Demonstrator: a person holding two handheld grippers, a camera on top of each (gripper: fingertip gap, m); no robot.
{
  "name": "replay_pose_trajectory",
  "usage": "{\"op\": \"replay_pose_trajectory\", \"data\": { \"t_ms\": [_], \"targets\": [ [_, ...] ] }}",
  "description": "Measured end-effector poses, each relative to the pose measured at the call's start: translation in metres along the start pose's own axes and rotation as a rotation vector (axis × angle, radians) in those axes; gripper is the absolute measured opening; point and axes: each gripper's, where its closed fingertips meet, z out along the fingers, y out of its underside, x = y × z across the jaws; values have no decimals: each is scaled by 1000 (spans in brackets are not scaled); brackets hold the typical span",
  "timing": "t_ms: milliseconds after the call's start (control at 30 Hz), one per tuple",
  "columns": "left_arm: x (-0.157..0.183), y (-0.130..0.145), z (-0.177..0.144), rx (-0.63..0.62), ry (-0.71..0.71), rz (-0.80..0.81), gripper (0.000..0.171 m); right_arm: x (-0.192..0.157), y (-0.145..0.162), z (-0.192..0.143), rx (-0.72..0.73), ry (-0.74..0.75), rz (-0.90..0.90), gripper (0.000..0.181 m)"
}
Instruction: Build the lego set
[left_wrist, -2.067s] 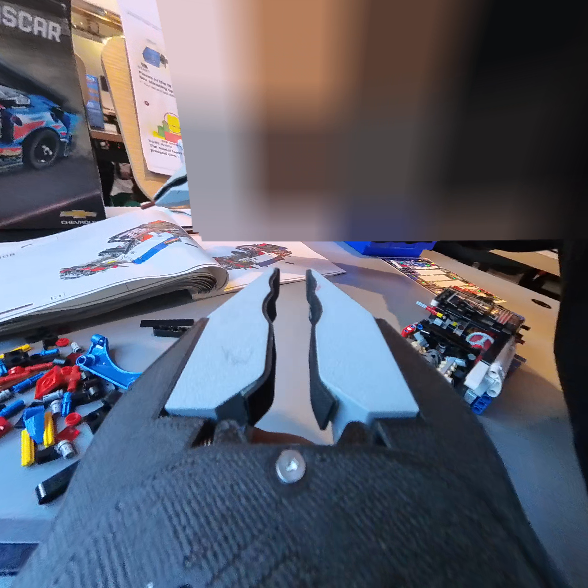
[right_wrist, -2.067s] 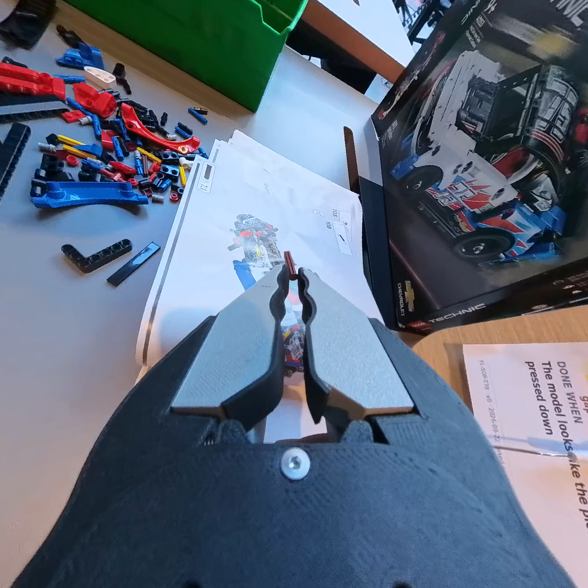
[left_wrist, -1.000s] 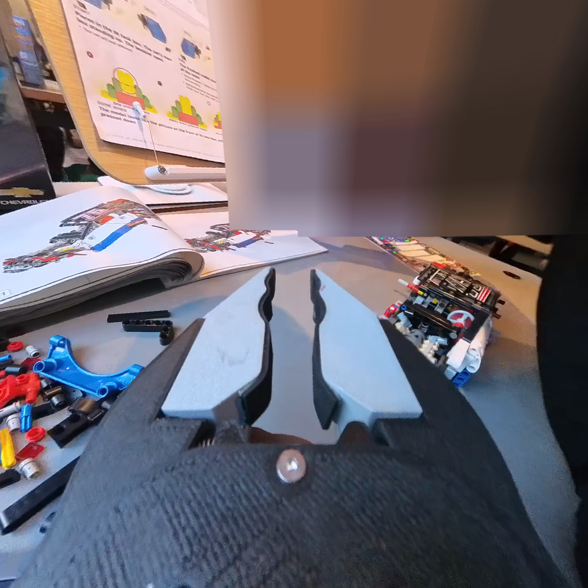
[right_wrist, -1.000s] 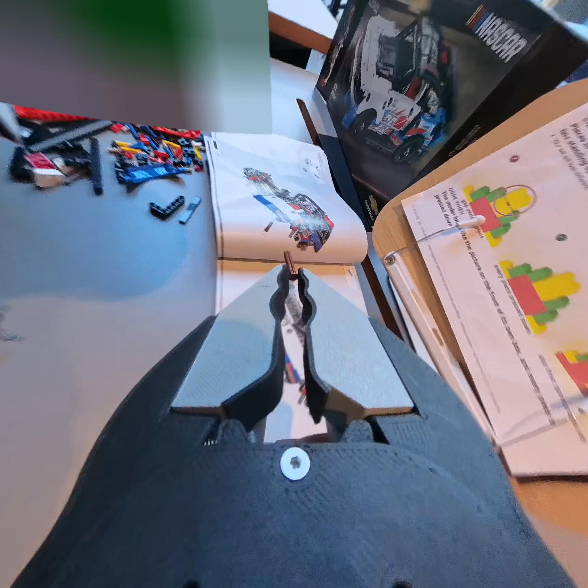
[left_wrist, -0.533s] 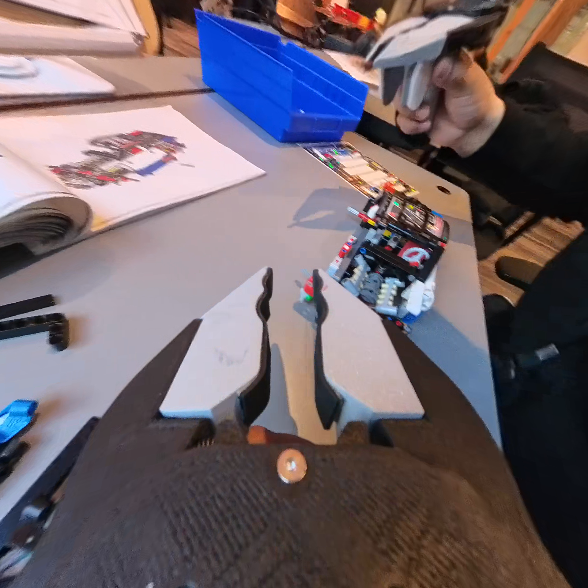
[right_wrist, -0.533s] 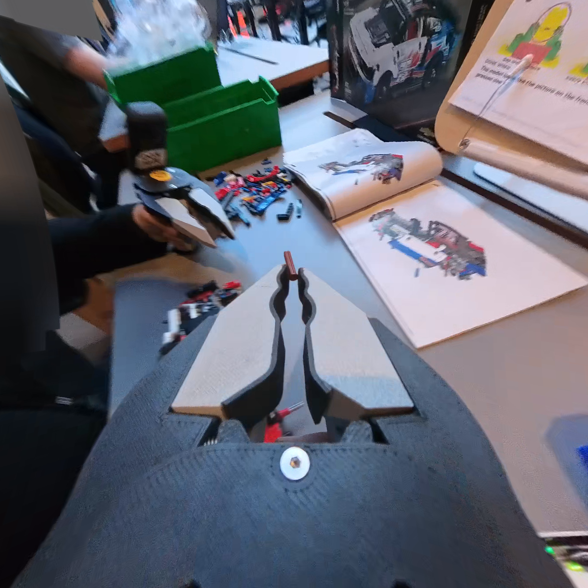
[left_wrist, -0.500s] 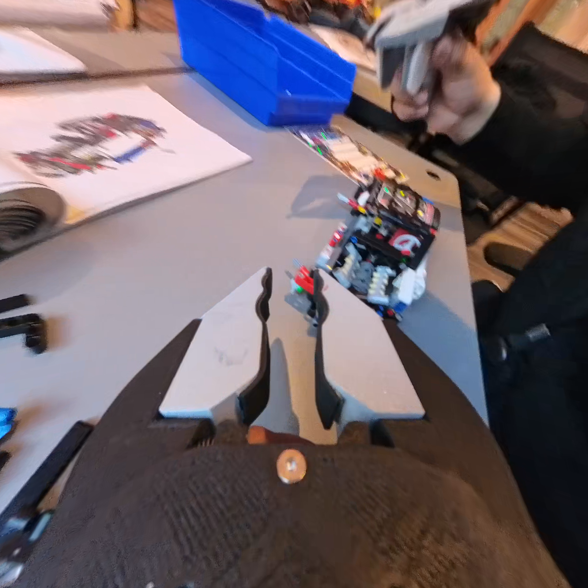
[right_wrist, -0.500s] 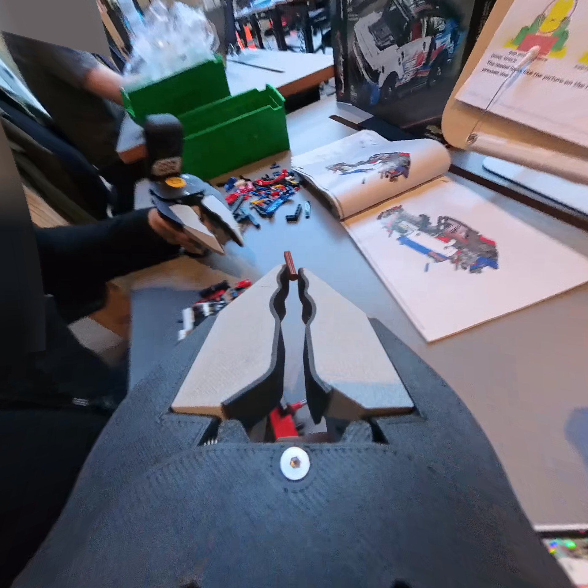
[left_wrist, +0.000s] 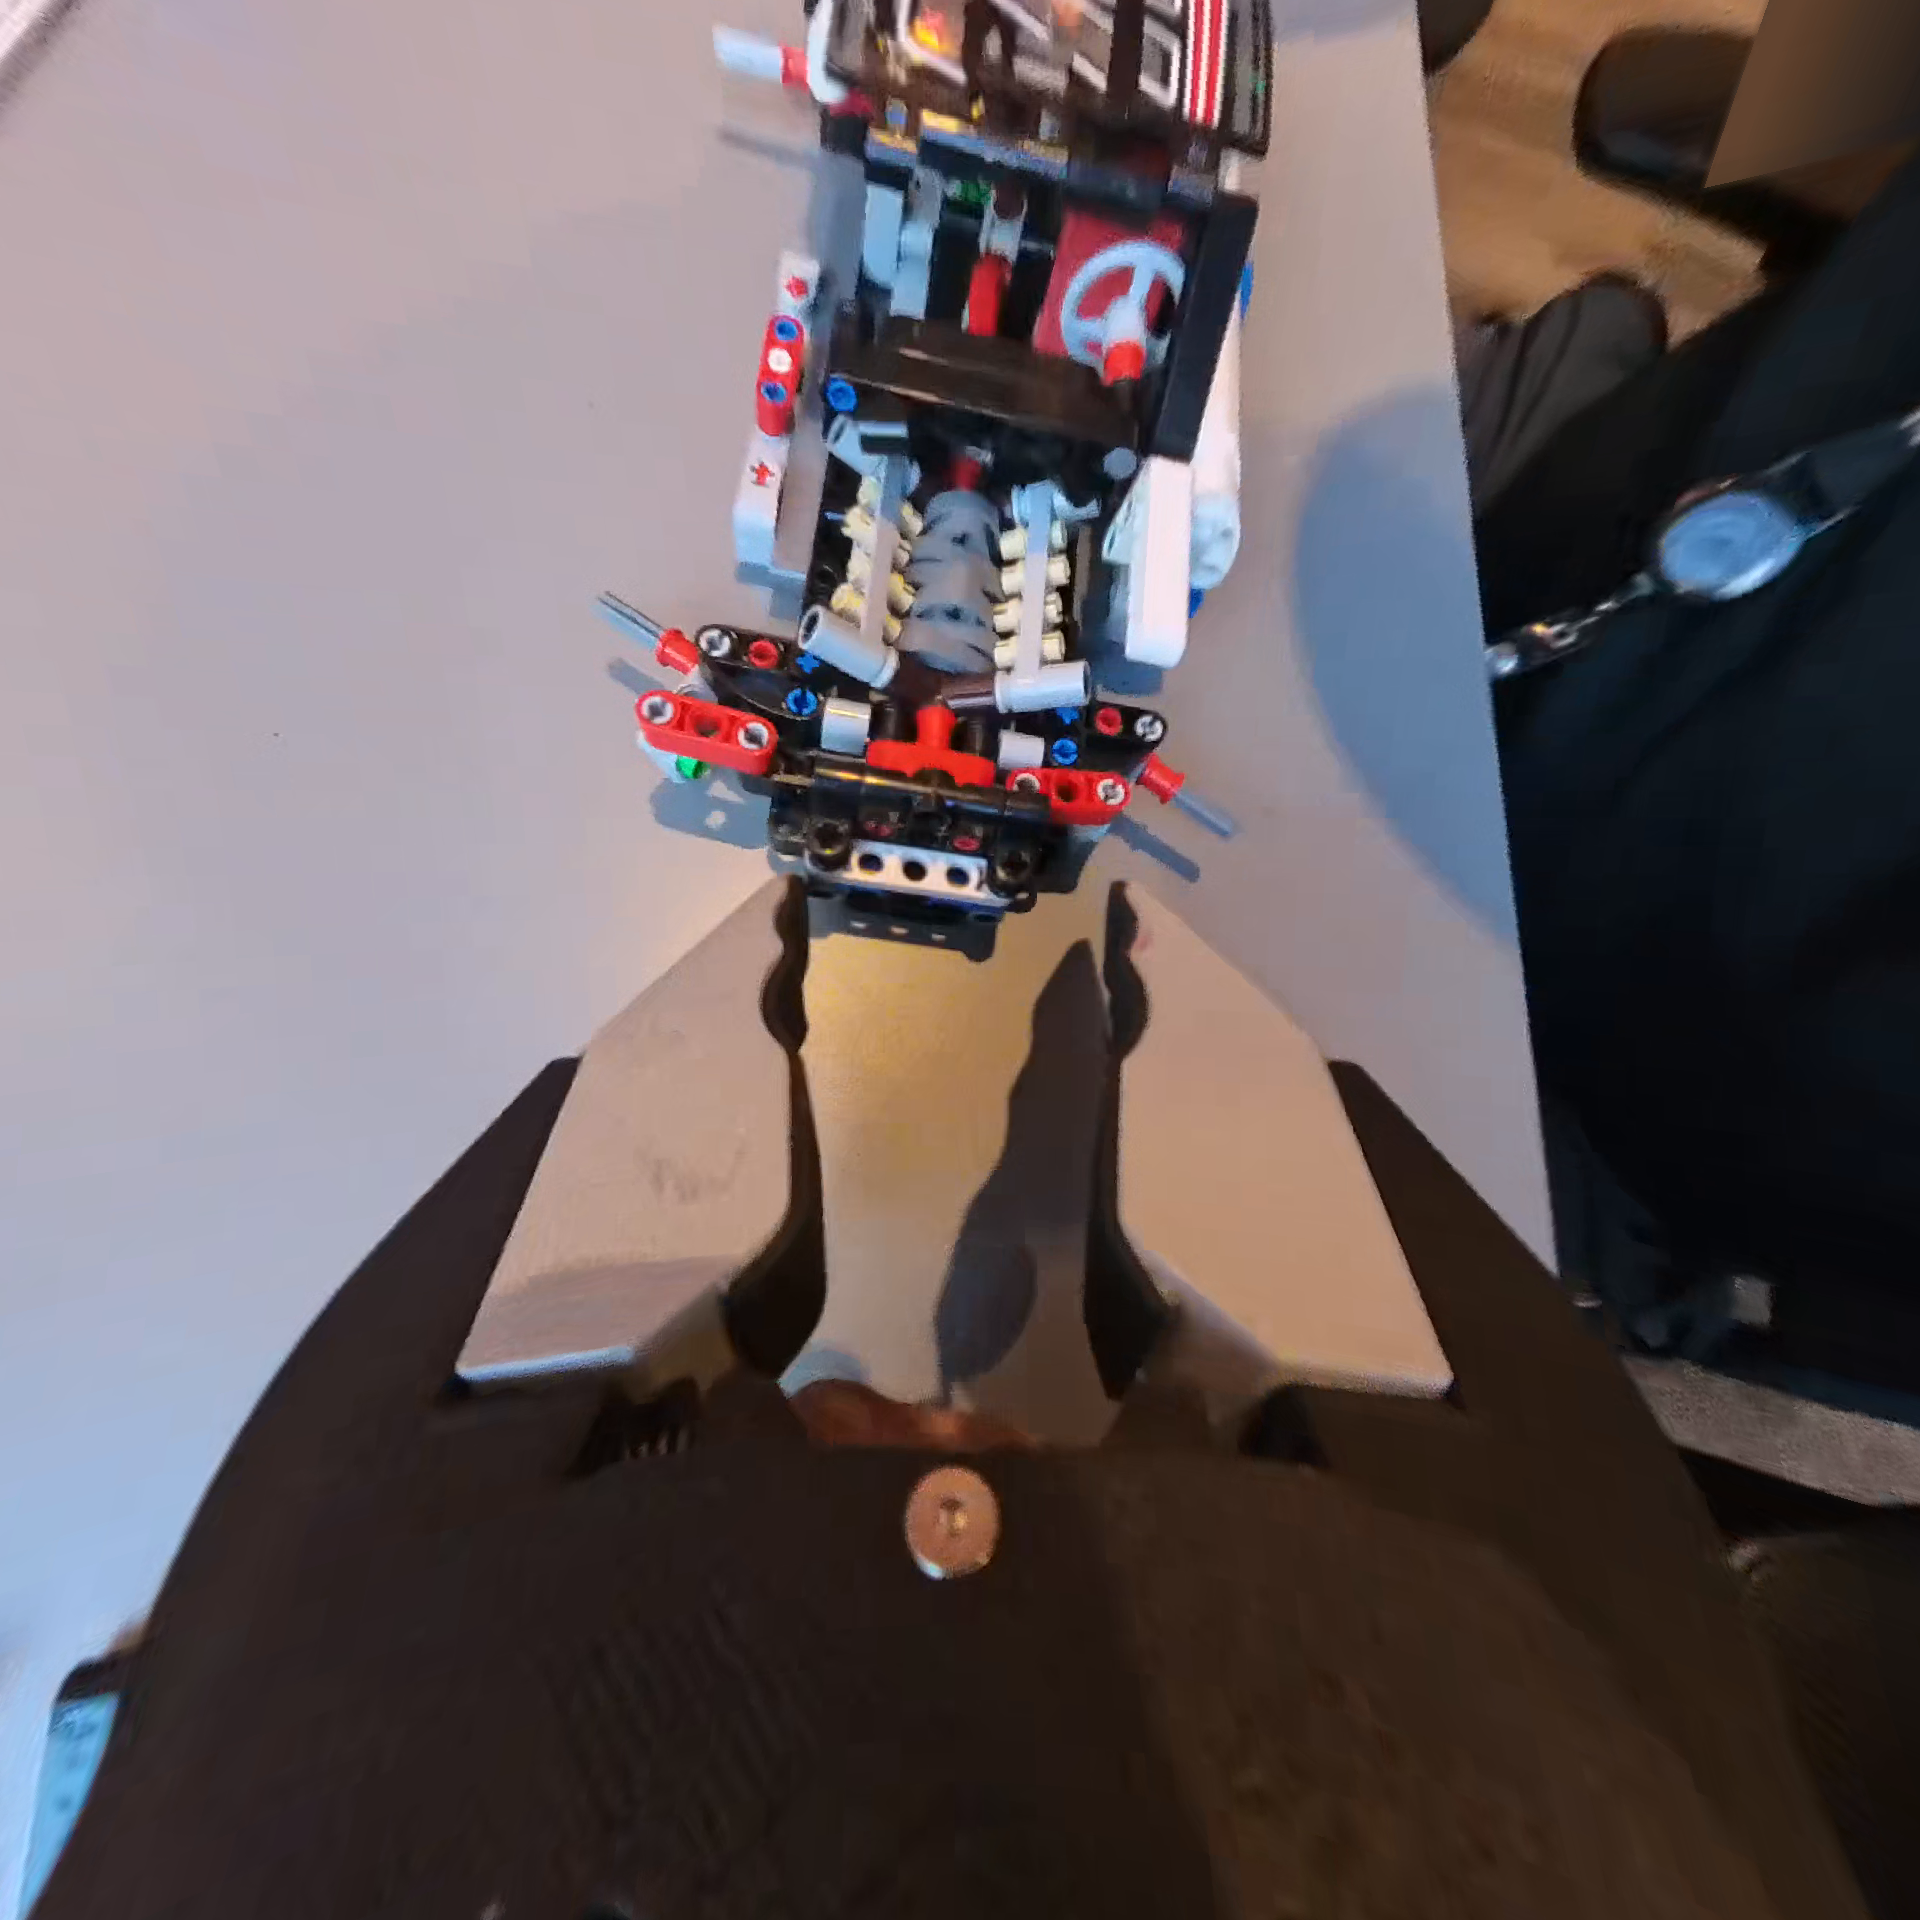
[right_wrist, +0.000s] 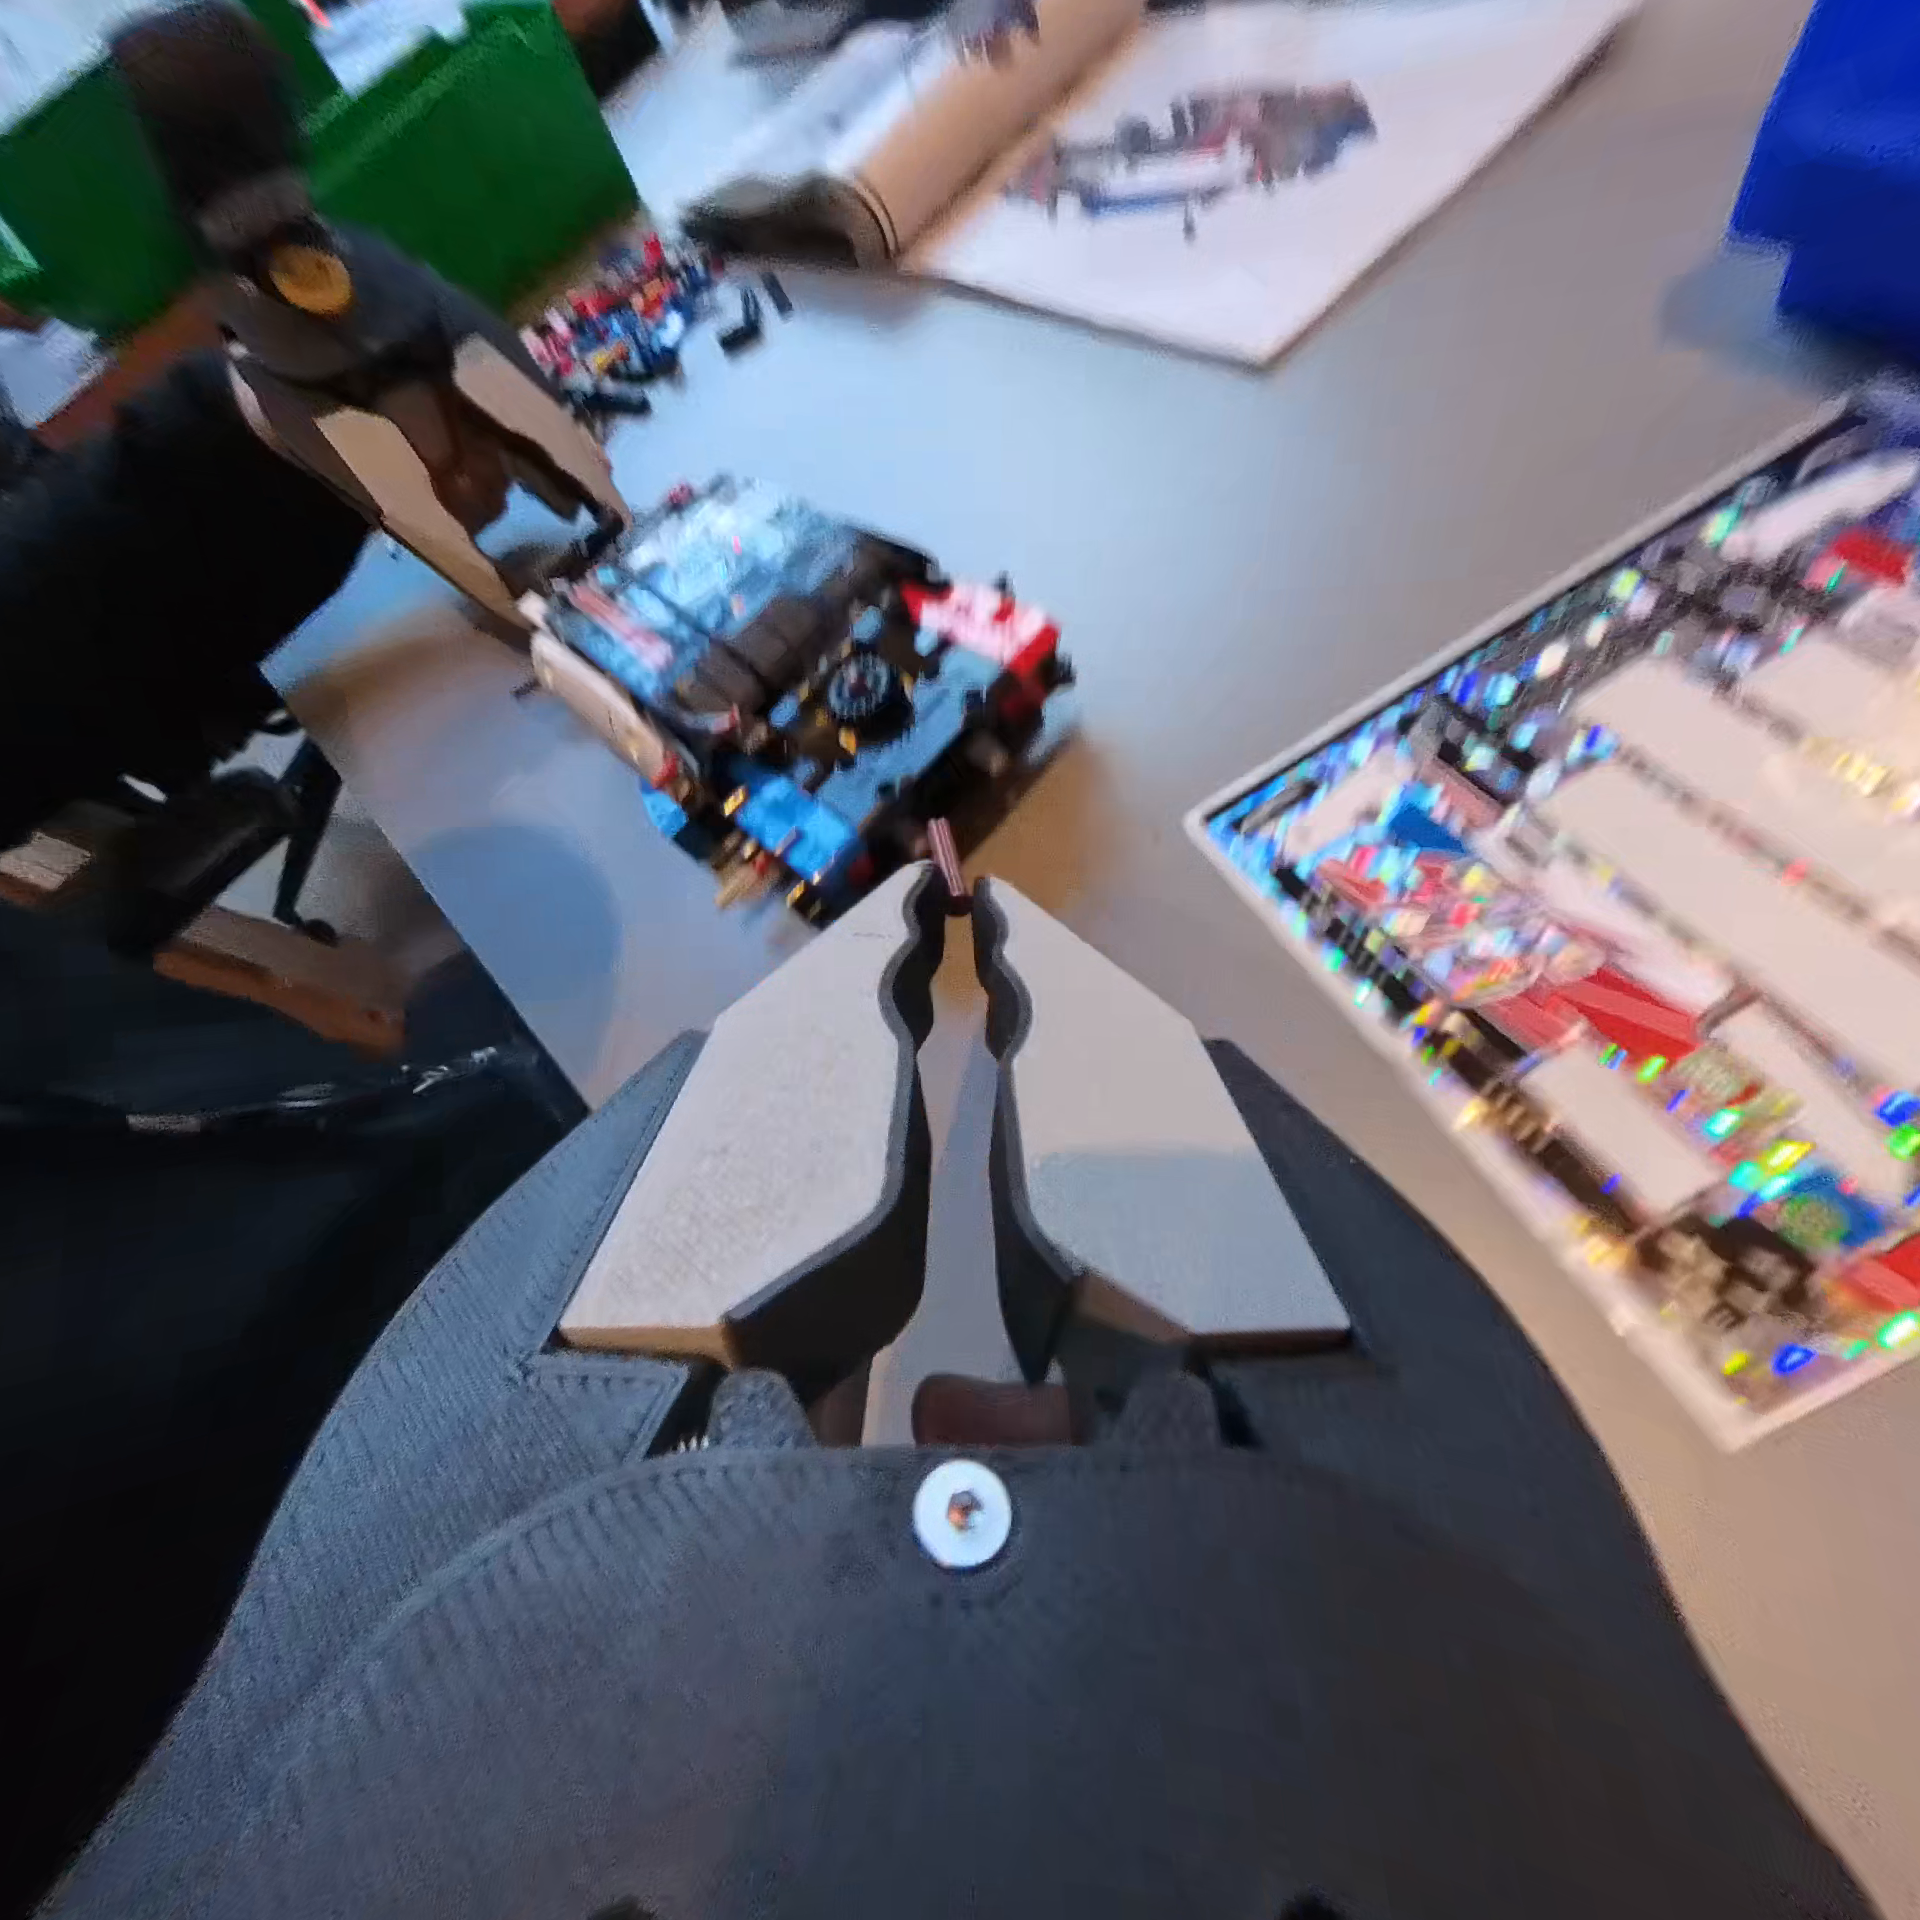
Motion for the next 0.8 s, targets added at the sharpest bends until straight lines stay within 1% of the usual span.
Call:
{"op": "replay_pose_trajectory", "data": {
  "t_ms": [100,200,300,433,600,733,800],
  "targets": [
    [1,0,9,-11,-4,24,58,-9,29,8,-63,14,36,3],
    [5,0,11,-7,-2,13,57,-7,41,18,-117,67,3,3],
    [21,2,13,3,10,7,54,-1,43,22,-141,100,-33,3],
    [58,4,20,25,34,6,53,1,41,21,-124,102,-31,3],
    [102,3,36,20,41,43,54,6,47,20,-125,147,-54,3],
    [111,0,43,24,-22,31,49,11,45,27,-129,145,-59,3],
    [107,0,44,29,-79,5,39,15,42,32,-128,147,-58,3]
  ]
}}
